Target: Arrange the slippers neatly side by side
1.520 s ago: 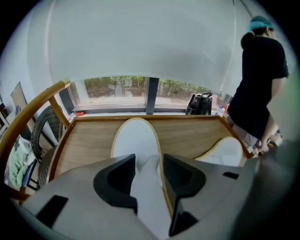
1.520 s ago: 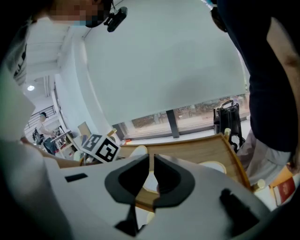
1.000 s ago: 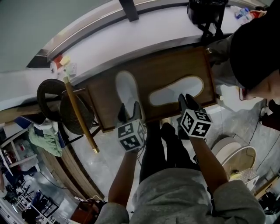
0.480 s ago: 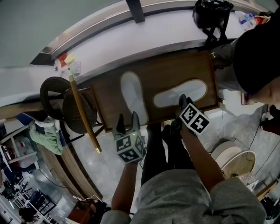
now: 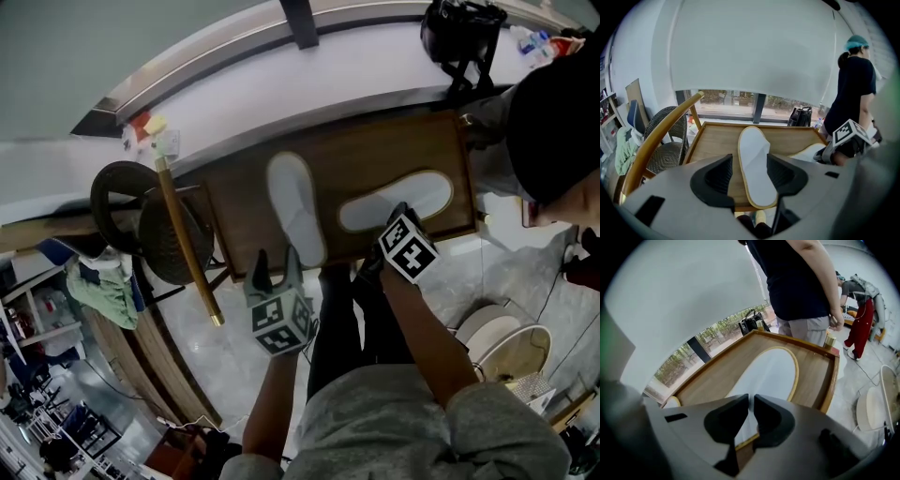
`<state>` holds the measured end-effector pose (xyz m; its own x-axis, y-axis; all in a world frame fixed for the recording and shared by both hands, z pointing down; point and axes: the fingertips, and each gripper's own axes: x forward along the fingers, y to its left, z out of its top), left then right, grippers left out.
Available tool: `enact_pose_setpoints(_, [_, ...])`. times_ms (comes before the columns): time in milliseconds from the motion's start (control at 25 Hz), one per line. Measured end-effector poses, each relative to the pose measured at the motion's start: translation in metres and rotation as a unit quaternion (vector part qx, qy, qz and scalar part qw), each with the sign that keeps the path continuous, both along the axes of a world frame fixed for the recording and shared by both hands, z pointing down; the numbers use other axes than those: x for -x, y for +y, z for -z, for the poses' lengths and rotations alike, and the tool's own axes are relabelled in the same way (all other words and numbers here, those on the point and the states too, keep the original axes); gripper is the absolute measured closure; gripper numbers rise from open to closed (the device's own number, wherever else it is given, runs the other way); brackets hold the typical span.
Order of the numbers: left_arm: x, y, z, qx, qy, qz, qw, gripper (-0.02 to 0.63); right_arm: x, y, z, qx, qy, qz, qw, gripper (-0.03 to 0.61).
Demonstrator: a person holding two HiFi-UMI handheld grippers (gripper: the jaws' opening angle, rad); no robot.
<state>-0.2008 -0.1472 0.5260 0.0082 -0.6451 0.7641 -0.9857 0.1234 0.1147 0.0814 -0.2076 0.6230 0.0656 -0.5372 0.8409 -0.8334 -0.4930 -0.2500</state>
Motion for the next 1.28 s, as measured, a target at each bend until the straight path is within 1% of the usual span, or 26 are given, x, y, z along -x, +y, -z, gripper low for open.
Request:
enact_pose_setpoints(40, [0.001,0.001,0.0,0.0,0.0,0.001,1.0,0.388,-0.002,-0.001,0.0,0.001,0.01,0.005,1.0,0.531])
enact_pose_setpoints(80, [0.003,0.002,0.0,0.0,-0.001,0.002,1.0,0.388,-0.003,-0.002,0.001,0.0,0.017,0.01,1.0,0.538])
enact_pose_setpoints(160, [0.006,0.003,0.0,-0.002,-0.002,0.004,1.0,0.388,-0.005,-0.005,0.004,-0.007,0.024,0.02,0.999,0.543])
enact_pose_setpoints(280, [0.009,0.005,0.0,-0.003,-0.001,0.006,1.0,0.388,-0.004,-0.007,0.007,-0.019,0.022,0.039,0.999,0.545])
enact_pose_setpoints(440, [0.011,0.006,0.001,-0.006,0.003,0.009,0.9999,0.388,-0.001,-0.017,0.032,-0.049,0.042,0.084,0.994,0.546])
enact_pose_setpoints(680, [0.012,0.01,0.001,-0.01,0.01,0.013,0.9998,0.388,0.01,-0.023,0.066,-0.078,0.059,0.173,0.98,0.546])
enact_pose_setpoints(880, [0.01,0.011,0.006,-0.013,0.015,0.013,0.9997,0.388,0.021,-0.02,0.088,-0.084,0.049,0.242,0.965,0.546])
enact_pose_setpoints(1040, [0.011,0.012,0.005,-0.02,0.016,0.016,0.9995,0.388,0.031,-0.015,0.1,-0.087,0.039,0.274,0.957,0.546])
enact_pose_setpoints(1280, [0.011,0.014,0.004,-0.021,0.024,0.019,0.9993,0.388,0.048,-0.004,0.122,-0.098,0.028,0.306,0.947,0.546])
